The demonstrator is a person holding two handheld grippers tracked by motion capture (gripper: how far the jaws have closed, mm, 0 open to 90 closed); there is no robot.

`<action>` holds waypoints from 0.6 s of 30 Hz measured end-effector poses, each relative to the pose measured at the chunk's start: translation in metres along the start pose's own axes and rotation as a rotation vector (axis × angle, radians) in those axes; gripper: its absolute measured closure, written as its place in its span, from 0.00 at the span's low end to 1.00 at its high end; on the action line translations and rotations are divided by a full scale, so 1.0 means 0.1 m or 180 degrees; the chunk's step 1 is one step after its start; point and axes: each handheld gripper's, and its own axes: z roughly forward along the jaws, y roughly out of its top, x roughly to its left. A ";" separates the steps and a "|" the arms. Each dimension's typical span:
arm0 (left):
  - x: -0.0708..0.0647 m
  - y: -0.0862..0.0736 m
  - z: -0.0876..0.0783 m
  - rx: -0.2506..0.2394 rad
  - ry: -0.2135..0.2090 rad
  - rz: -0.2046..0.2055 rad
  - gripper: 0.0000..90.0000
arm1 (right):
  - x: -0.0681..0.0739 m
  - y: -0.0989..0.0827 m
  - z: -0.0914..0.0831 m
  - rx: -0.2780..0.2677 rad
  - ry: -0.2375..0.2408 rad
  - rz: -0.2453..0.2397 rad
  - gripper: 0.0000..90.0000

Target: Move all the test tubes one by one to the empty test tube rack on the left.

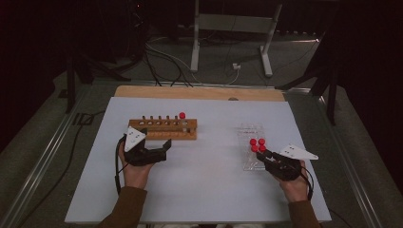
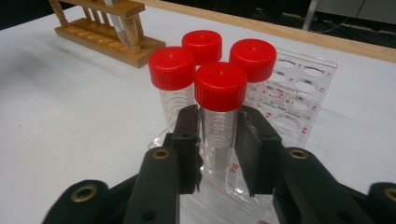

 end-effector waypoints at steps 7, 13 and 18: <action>0.02 -0.01 -0.03 -0.0023 0.0020 -0.0027 0.01 | 0.01 0.00 0.00 -0.0013 -0.0032 -0.0026 0.82; 0.03 0.00 -0.03 -0.0021 0.0020 -0.0025 0.01 | 0.01 0.01 -0.02 -0.0037 -0.0040 -0.0018 0.83; 0.03 0.00 -0.04 -0.0030 0.0020 -0.0035 0.01 | 0.01 0.04 -0.05 -0.0070 -0.0040 -0.0023 0.83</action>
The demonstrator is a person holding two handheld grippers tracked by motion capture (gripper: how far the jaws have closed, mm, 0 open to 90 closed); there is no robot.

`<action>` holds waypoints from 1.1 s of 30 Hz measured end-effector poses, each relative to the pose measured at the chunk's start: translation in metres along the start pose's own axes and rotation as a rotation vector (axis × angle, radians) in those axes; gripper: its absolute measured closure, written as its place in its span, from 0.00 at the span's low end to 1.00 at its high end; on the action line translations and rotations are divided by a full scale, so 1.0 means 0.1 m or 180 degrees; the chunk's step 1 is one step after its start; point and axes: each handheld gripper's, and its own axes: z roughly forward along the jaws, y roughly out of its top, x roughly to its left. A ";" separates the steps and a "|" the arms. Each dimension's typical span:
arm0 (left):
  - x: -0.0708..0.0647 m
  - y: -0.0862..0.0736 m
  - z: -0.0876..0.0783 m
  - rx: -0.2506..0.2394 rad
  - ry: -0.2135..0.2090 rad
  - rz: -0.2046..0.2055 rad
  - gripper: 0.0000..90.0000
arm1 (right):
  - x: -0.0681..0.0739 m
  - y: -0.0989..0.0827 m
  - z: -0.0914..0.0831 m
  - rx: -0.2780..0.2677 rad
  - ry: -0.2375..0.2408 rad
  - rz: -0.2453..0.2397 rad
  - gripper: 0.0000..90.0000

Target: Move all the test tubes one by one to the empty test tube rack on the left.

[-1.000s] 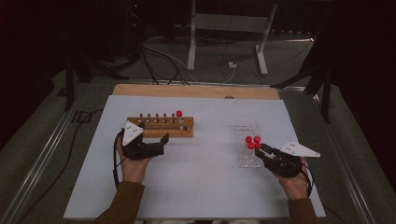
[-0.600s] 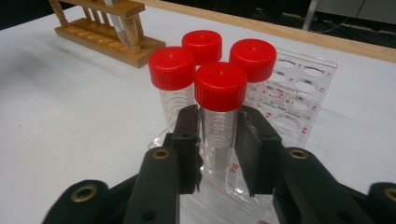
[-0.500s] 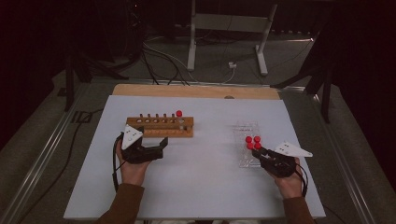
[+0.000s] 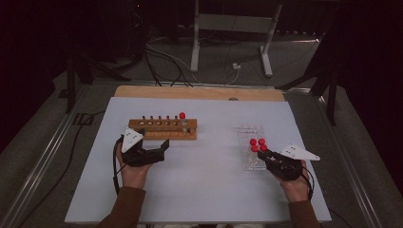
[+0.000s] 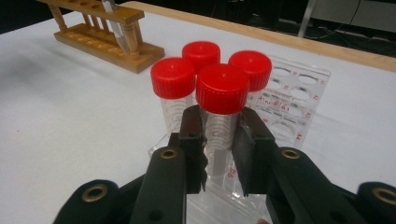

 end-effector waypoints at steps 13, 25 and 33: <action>-0.01 0.00 0.01 0.0023 -0.0004 0.0014 0.01 | 0.00 0.11 -0.09 -0.0075 -0.0001 0.0021 0.83; -0.01 -0.01 0.02 0.0055 -0.0008 0.0011 0.01 | 0.00 0.20 -0.14 -0.0113 -0.0005 0.0010 0.83; -0.01 -0.01 0.02 0.0066 -0.0015 0.0005 0.01 | 0.02 0.28 -0.17 -0.0145 -0.0013 -0.0027 0.83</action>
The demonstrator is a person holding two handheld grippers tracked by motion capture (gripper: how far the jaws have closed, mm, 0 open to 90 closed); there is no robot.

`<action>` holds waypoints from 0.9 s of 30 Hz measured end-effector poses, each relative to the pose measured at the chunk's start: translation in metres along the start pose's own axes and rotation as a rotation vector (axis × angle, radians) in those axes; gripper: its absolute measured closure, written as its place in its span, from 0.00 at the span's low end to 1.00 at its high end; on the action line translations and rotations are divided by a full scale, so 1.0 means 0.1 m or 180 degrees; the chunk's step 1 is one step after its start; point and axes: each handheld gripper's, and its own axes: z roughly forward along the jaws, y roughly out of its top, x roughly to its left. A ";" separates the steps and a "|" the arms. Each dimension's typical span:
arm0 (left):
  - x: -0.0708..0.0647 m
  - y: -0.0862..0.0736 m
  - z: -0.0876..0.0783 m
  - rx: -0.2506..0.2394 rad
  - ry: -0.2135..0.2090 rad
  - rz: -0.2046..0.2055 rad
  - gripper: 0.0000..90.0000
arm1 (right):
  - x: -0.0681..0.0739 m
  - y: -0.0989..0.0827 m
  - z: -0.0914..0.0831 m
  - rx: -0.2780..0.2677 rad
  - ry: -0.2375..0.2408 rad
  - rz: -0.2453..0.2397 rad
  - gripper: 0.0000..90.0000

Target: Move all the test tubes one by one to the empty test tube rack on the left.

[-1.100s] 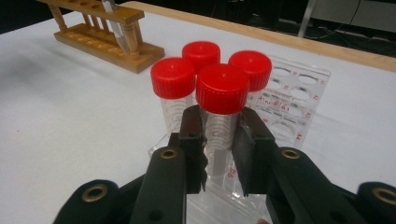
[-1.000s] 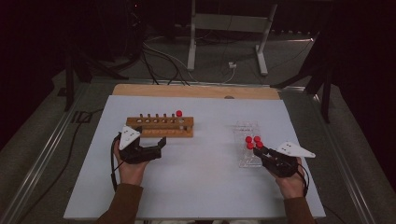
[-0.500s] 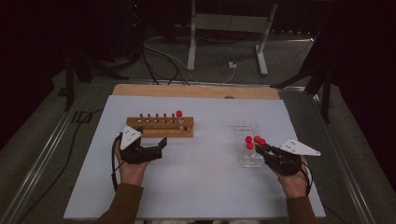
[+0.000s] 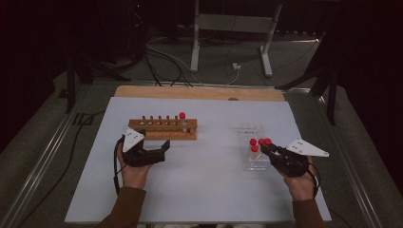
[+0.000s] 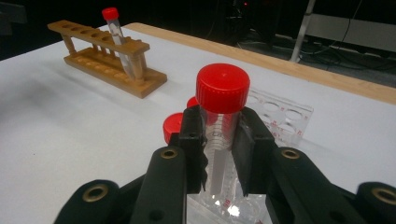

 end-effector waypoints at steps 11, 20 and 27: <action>-0.03 0.01 0.02 0.0031 -0.0028 0.0033 0.01 | 0.03 0.14 -0.09 -0.0060 -0.0027 -0.0062 0.83; -0.09 0.03 0.04 0.0023 -0.0115 0.0022 0.01 | 0.06 0.23 -0.18 -0.0093 -0.0009 -0.0110 0.83; -0.17 0.09 0.04 -0.0006 -0.0215 0.0030 0.01 | 0.11 0.25 -0.24 -0.0069 0.0101 -0.0132 0.83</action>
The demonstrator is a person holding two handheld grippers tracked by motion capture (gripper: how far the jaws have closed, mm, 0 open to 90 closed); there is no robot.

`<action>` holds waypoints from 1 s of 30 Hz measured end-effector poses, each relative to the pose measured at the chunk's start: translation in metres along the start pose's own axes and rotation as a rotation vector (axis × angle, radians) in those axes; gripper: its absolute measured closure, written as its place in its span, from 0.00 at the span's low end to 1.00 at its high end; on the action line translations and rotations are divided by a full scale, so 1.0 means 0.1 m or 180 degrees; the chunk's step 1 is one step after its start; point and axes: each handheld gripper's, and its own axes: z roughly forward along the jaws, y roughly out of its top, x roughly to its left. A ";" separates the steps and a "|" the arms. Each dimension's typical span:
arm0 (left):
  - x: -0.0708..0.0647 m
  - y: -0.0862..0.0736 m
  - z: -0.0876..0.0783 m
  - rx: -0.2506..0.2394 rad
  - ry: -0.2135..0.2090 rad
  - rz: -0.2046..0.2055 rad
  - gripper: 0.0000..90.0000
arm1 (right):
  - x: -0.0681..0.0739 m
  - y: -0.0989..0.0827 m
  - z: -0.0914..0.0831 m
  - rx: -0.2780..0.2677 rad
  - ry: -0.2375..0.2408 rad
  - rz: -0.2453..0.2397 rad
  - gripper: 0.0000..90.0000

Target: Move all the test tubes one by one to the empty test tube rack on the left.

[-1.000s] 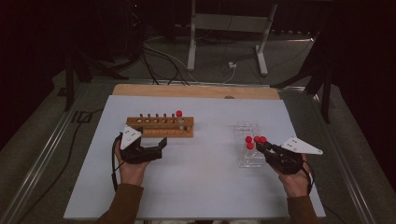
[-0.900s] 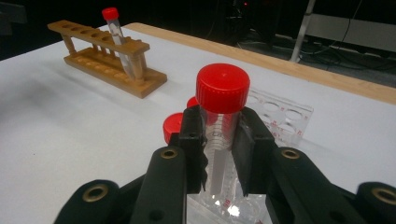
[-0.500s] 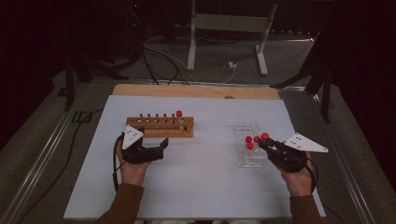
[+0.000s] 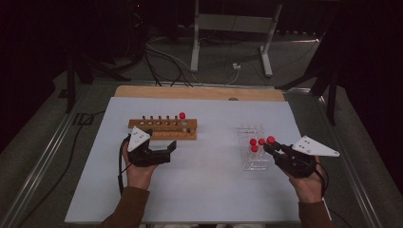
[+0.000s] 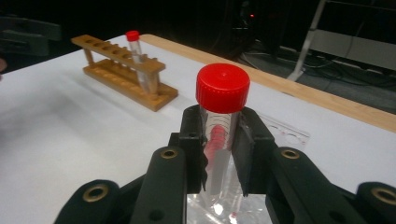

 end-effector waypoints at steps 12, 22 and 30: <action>-0.19 0.09 0.06 -0.0032 -0.0193 0.0088 0.01 | 0.17 0.10 0.15 0.0015 0.0194 -0.0055 0.83; -0.35 0.12 0.13 -0.0039 -0.0310 0.0155 0.02 | 0.31 0.21 0.36 0.0011 0.0316 -0.0067 0.83; -0.56 0.15 0.23 -0.0012 -0.0468 0.0287 0.04 | 0.42 0.30 0.52 -0.0009 0.0379 -0.0085 0.83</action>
